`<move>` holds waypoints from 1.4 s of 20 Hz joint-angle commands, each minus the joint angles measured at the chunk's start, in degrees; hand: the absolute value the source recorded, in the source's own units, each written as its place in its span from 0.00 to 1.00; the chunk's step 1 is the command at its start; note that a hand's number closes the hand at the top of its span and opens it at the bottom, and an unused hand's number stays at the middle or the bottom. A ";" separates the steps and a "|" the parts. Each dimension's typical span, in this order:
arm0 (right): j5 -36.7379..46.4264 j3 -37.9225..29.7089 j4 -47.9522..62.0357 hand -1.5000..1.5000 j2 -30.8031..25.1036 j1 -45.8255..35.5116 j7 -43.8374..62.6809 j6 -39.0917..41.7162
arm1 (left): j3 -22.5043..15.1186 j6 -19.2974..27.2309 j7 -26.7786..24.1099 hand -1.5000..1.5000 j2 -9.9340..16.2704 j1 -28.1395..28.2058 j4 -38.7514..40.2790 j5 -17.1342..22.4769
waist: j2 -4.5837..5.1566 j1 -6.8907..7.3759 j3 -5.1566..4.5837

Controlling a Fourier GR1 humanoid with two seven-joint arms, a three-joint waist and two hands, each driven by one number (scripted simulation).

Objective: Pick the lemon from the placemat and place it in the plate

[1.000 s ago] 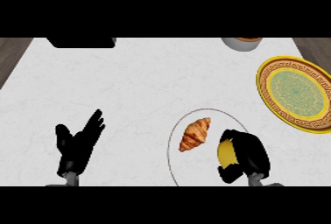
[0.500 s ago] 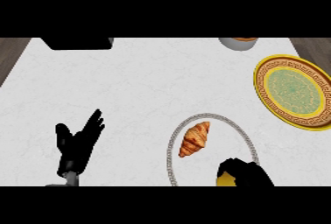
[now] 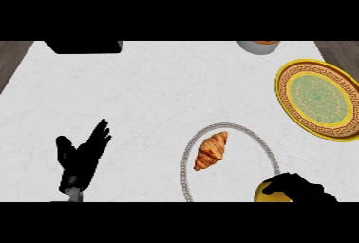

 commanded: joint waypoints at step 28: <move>-38.32 -47.08 85.71 1.00 -15.01 -54.72 -37.32 0.34 | -2.18 -0.69 -0.63 0.50 -2.89 -2.38 2.25 -2.01 | 1.10 3.38 0.20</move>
